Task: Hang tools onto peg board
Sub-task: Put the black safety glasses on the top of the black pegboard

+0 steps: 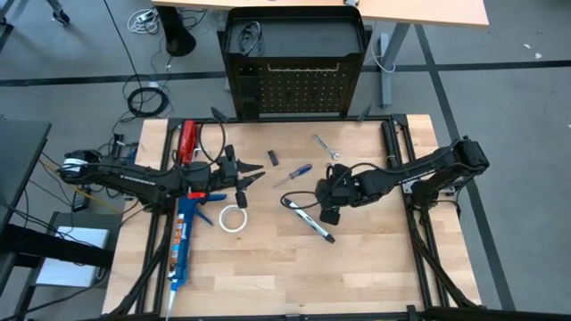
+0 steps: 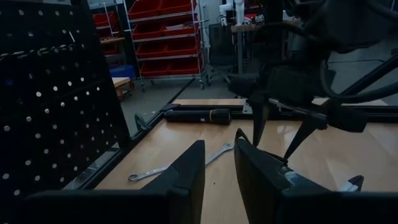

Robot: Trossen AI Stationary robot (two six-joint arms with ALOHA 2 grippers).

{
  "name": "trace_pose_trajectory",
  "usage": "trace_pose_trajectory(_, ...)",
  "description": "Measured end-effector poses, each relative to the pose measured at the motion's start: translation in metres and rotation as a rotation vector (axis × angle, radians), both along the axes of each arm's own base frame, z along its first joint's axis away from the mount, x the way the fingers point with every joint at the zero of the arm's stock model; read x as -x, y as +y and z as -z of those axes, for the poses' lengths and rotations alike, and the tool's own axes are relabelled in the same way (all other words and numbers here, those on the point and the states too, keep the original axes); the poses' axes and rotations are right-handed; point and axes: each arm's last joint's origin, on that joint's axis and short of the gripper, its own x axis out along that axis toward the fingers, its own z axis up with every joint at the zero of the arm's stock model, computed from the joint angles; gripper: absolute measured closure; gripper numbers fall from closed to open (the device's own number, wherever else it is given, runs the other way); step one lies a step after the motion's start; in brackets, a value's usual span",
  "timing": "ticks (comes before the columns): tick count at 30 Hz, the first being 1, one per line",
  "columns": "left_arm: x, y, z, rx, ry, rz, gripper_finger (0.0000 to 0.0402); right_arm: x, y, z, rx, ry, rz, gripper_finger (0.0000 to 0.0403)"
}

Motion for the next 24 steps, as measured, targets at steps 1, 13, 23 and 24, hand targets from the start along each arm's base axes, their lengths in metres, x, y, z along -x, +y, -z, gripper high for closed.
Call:
trace_pose_trajectory(1,0.0,0.0,0.0,0.0,-0.001,0.0,0.031,0.0,-0.001,0.001,0.0,0.001,0.007,0.0168)
trace_pose_trajectory(13,0.0,0.0,0.0,0.001,-0.005,0.0,0.031,0.01,-0.014,0.022,-0.053,0.077,0.015,0.0168)
trace_pose_trajectory(23,0.0,0.0,0.0,-0.02,0.002,0.0,0.031,0.027,0.004,0.026,-0.139,0.256,-0.052,0.0168)
trace_pose_trajectory(24,0.0,0.0,0.0,-0.02,0.002,0.0,0.031,0.029,0.006,0.026,-0.149,0.26,-0.05,0.0168)
